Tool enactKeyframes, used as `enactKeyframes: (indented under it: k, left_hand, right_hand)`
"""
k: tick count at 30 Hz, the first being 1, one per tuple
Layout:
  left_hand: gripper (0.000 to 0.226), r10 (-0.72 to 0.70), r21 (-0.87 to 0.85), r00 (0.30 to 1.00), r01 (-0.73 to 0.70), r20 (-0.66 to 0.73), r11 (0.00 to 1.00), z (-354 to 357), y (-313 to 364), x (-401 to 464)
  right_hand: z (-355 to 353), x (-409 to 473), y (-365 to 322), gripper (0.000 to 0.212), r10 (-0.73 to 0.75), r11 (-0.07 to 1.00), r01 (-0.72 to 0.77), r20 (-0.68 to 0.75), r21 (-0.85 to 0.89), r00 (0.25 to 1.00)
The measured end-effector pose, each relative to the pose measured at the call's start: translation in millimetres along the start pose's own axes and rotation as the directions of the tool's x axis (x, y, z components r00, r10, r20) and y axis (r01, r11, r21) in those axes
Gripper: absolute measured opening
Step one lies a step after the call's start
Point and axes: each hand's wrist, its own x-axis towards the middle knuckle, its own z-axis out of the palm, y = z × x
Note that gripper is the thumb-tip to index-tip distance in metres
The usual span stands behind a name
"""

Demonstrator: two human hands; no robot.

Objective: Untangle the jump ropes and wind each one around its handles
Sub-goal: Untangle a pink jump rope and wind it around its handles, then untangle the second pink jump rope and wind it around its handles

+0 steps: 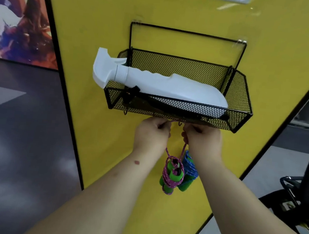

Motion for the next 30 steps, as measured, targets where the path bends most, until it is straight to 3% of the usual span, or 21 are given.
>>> enactKeyframes:
  k: [9,17,21,24,27,30]
  left_hand:
    - [0.022,-0.113,-0.034,0.992,0.115,0.053,0.993,9.2,-17.9,-9.3]
    - [0.012,0.119,0.269,0.993,-0.119,0.016,0.956,-23.4,-24.5,-43.2]
    - [0.021,0.278,0.522,0.959,-0.268,0.059,0.81,-41.6,-52.9,-68.4]
    - [0.037,0.37,0.612,0.923,-0.356,0.109,0.707,-52.0,-92.7,-95.7]
    - [0.056,0.363,0.714,0.92,-0.352,0.147,0.606,-57.1,-151.9,-124.9]
    - [0.066,0.302,0.78,0.938,-0.316,0.171,0.54,-57.5,-223.6,-155.9]
  right_hand:
    - [1.4,-6.8,14.2,0.016,0.039,0.983,-0.025,0.074,-0.182,0.997]
    - [-3.4,-40.4,14.6,0.021,-0.043,0.961,0.06,0.067,-0.27,0.997]
    - [9.2,-77.1,30.1,0.03,-0.244,0.854,0.281,0.14,-0.438,0.96]
    - [25.0,-110.3,64.0,0.045,-0.361,0.749,0.436,0.245,-0.498,0.9]
    - [45.0,-145.7,116.0,0.061,-0.352,0.652,0.478,0.323,-0.588,0.878]
    - [71.7,-188.6,178.4,0.066,-0.291,0.628,0.467,0.369,-0.622,0.883]
